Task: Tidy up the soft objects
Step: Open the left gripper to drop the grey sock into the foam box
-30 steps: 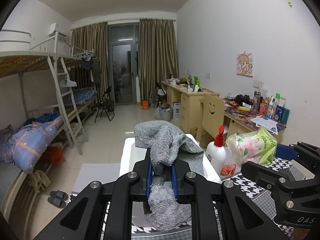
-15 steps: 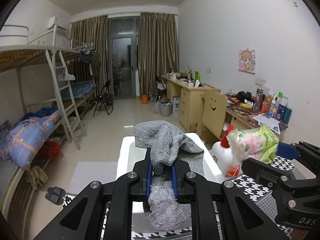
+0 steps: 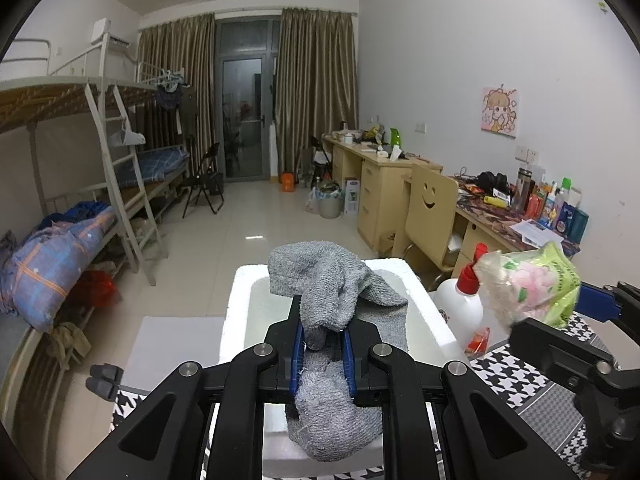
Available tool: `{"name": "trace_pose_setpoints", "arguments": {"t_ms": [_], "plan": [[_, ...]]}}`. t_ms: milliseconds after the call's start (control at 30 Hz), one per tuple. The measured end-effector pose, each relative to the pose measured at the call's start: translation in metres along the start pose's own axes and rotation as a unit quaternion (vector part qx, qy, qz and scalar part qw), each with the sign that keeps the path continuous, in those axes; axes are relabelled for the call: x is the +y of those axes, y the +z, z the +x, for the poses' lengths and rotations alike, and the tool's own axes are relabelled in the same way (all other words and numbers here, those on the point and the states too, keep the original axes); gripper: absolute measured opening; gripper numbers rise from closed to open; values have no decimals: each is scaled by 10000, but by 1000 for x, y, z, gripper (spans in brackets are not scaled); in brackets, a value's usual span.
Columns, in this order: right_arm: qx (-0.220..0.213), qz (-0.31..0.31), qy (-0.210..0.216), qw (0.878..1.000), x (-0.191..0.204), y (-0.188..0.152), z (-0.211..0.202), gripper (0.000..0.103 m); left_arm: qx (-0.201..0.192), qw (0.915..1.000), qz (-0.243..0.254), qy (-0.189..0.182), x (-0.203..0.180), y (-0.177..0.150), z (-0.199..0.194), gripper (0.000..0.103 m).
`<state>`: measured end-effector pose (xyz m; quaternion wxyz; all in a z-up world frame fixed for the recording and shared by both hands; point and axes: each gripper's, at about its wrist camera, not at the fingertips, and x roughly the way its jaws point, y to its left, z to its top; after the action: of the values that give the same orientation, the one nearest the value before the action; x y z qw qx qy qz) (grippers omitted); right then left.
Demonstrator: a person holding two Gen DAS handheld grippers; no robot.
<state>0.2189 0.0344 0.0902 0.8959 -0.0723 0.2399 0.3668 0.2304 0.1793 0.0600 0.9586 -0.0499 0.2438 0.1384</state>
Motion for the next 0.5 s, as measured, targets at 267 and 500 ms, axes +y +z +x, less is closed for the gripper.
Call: {"name": "trace_pose_setpoints", "arguments": {"t_ms": [267,500], "plan": [[30,-11,-22,10000,1,2,5,69,94,9999,-38,97,8,-3,7,78],[66,-41,14,10000,3,5,12,69,-198,9983,-25,543,17,0,-9,98]]}}
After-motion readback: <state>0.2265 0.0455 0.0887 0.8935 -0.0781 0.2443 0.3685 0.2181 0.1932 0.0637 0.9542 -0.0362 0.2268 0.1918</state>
